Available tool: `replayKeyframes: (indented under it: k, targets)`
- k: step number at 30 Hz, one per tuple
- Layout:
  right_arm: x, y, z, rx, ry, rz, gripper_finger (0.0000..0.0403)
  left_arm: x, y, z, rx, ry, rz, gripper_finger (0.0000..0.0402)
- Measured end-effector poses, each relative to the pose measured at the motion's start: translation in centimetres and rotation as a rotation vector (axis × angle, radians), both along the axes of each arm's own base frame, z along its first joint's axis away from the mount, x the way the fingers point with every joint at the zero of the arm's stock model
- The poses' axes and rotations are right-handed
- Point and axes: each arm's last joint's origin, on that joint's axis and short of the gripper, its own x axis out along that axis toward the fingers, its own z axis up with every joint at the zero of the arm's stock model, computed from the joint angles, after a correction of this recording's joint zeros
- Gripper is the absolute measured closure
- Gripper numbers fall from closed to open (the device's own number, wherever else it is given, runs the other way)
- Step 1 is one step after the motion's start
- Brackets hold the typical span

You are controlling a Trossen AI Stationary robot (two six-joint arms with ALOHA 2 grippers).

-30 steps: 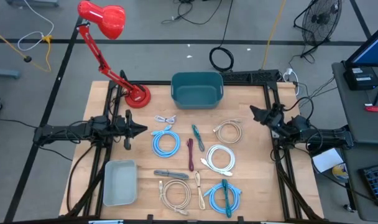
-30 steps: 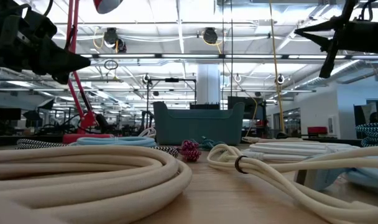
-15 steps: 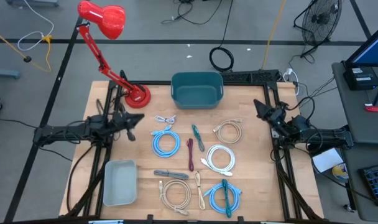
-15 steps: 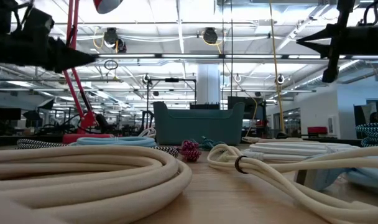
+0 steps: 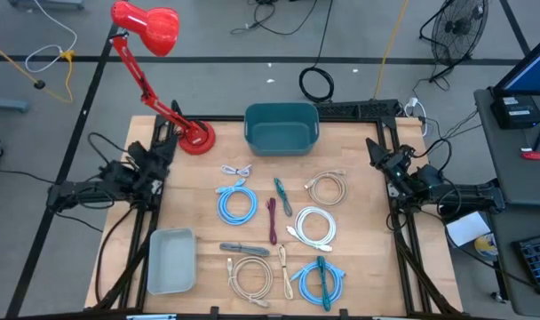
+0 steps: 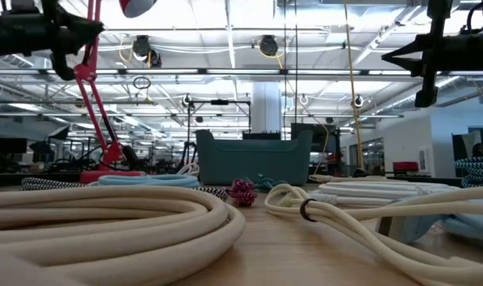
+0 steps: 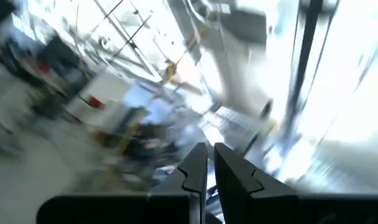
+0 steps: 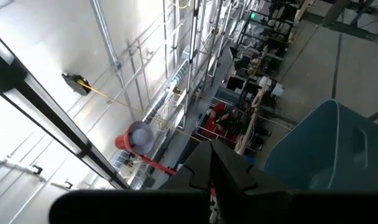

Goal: Pick & Place USB Port
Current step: Put the white charger cable into the gray bin

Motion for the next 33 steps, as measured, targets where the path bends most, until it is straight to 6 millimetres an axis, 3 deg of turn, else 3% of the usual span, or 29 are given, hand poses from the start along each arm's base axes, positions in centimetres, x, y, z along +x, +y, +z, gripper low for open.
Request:
replayKeyframes:
  k: [5,10,15,19,25,29,33]
  targets:
    - [-0.1,-0.1,0.1,0.013,-0.018,-0.026,0.0403,-0.5,-0.1,0.7,-0.222,-0.318,-0.234,0.0371]
    - [-0.1,-0.1,0.1,0.013,-0.021,-0.026,0.0403,-0.3,-0.5,0.8,-0.197,-0.331,-0.43,0.0371]
    - [-0.1,-0.1,0.2,0.013,-0.024,-0.026,0.0403,-0.6,-0.7,2.1,-0.17,-0.353,-0.497,0.0371]
    - [-0.1,-0.1,0.2,0.013,-0.024,-0.026,0.0403,-0.9,-0.9,4.8,-0.097,-0.358,-0.523,0.0371]
    - [-0.1,-0.1,0.2,0.0,-0.01,-0.032,0.0403,0.0,-1.2,10.9,0.089,-0.283,-0.531,0.0371]
    - [-0.1,-0.1,0.1,-0.004,-0.005,-0.034,0.0403,2.5,-1.4,14.6,0.176,-0.114,-0.593,0.0371]
    - [-0.1,-0.1,0.1,-0.012,0.005,-0.035,0.0403,6.0,-1.3,16.3,0.193,0.167,-0.662,0.0371]
